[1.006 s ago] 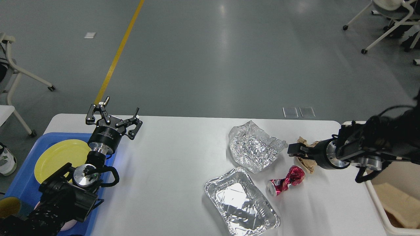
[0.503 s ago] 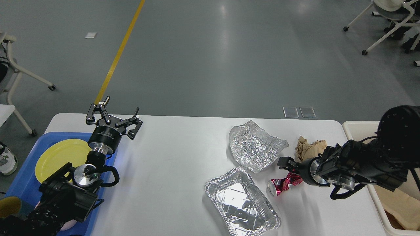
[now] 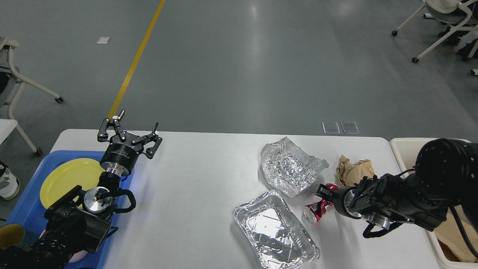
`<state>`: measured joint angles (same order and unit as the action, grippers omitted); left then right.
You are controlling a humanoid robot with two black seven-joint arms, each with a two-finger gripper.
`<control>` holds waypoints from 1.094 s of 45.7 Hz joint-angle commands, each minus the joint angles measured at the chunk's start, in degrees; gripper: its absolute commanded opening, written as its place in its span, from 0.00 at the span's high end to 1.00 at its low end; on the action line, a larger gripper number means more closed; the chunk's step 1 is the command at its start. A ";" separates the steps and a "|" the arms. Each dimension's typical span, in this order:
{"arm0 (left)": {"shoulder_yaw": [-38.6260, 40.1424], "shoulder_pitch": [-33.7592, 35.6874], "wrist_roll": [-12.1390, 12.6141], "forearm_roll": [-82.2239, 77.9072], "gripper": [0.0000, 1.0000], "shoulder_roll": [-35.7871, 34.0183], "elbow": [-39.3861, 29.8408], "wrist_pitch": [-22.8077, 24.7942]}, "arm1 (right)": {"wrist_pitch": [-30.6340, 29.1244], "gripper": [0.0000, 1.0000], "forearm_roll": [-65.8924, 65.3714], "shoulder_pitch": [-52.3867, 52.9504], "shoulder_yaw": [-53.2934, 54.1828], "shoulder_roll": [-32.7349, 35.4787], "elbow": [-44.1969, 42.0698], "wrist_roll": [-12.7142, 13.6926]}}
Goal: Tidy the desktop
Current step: 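Lower the right gripper and grasp the red crushed can, then carry the red can over the white bin and release it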
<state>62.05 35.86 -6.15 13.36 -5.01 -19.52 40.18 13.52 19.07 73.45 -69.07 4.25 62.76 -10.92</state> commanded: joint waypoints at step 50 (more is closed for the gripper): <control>0.00 0.00 0.00 0.00 0.00 0.00 0.01 0.07 | -11.48 1.00 -23.72 41.93 -5.03 20.71 37.24 -0.25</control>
<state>62.05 35.86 -6.15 13.36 -5.01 -19.53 40.24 8.55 -3.54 102.44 -74.02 24.22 93.28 -11.11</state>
